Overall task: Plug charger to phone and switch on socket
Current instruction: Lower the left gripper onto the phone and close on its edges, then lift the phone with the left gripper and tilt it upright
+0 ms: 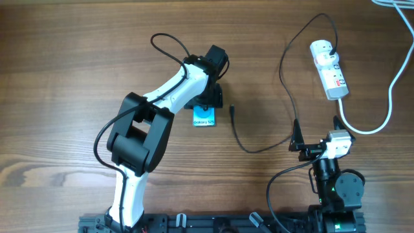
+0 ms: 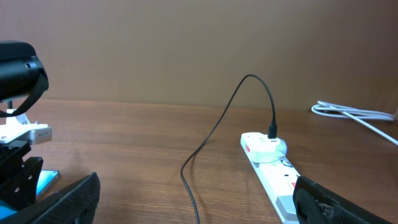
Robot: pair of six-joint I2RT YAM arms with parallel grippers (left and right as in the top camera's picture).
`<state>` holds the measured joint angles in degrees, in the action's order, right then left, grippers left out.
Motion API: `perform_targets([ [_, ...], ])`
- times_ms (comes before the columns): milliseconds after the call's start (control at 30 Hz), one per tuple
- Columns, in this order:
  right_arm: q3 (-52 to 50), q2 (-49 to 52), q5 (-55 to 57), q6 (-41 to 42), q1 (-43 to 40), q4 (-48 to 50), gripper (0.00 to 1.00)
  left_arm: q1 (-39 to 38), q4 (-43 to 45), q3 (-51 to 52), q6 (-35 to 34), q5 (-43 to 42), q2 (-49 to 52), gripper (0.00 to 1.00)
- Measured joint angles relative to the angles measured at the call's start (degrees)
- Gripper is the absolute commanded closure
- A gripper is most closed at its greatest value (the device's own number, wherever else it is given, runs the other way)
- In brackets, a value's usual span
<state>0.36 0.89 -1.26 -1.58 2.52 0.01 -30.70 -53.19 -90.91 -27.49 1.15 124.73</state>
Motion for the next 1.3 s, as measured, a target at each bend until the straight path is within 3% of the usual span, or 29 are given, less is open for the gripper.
perform_targets([
  [933,0.0,0.0,0.0,0.0,0.0,0.0,0.0,0.0,-3.87,-0.33,-0.02,-4.55,-0.57,0.28],
  [1300,0.0,0.0,0.0,0.0,0.0,0.0,0.0,2.97,-4.15,-0.33,-0.02,-13.05,-5.16,0.28],
])
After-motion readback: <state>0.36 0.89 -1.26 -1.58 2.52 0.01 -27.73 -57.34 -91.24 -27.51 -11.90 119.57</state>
